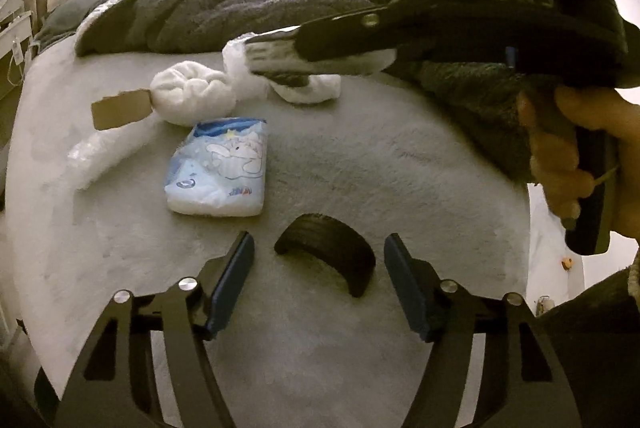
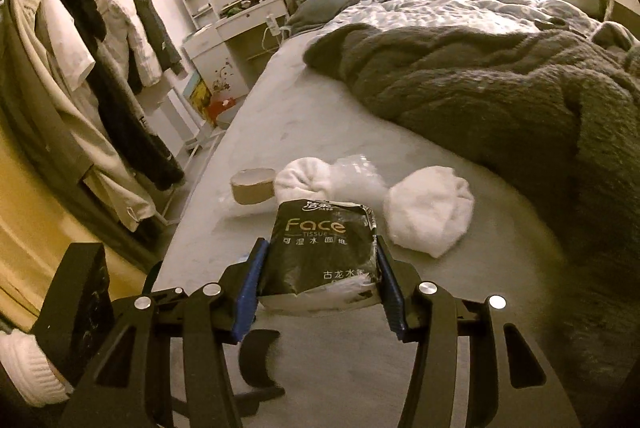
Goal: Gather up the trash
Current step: 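Close the right tool on the black 'Face' tissue pack and lift it, then carry the tissue pack with the right tool over the black bin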
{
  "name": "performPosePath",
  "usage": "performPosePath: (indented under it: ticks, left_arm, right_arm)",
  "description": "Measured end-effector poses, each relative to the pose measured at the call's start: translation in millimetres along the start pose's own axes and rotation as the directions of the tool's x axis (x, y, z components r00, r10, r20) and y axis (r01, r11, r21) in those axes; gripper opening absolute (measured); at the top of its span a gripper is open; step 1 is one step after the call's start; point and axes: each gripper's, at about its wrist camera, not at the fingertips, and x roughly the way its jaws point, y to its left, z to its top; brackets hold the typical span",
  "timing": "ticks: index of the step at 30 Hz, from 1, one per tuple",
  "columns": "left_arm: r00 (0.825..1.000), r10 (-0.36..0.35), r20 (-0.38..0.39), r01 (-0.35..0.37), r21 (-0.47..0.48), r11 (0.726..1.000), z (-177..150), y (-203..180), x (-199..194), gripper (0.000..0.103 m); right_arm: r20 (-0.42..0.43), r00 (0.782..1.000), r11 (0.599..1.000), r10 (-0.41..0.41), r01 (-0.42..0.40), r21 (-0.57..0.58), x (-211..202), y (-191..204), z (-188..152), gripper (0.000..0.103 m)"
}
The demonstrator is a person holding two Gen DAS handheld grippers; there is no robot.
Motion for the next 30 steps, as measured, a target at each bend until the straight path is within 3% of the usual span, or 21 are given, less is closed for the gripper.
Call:
performPosePath:
  ticks: [6, 12, 16, 24, 30]
  left_arm:
    - [1.0, -0.009, -0.015, 0.009, 0.002, 1.0, -2, 1, 9, 0.07]
    - [1.0, 0.004, 0.003, -0.004, -0.01, 1.0, -1, 1, 7, 0.05]
    - [1.0, -0.015, 0.02, 0.016, -0.038, 0.999, 0, 6, 0, 0.044]
    - [0.999, -0.022, 0.024, 0.023, -0.039, 0.999, -10, 10, -19, 0.042]
    - [0.999, 0.011, 0.034, -0.009, -0.064, 0.998, -21, 30, -41, 0.042]
  right_arm:
    - [0.001, 1.0, 1.0, -0.009, 0.009, 0.007, -4, -8, -4, 0.053]
    - [0.013, 1.0, 1.0, -0.01, 0.01, 0.008, -7, -8, -2, 0.053]
    - [0.025, 1.0, 1.0, -0.003, 0.003, 0.011, -6, -3, 3, 0.053]
    - [0.048, 0.999, 1.0, 0.024, -0.024, -0.01, 3, 24, 16, 0.053]
    - [0.051, 0.997, 0.998, 0.054, -0.053, -0.035, 20, 56, 25, 0.053]
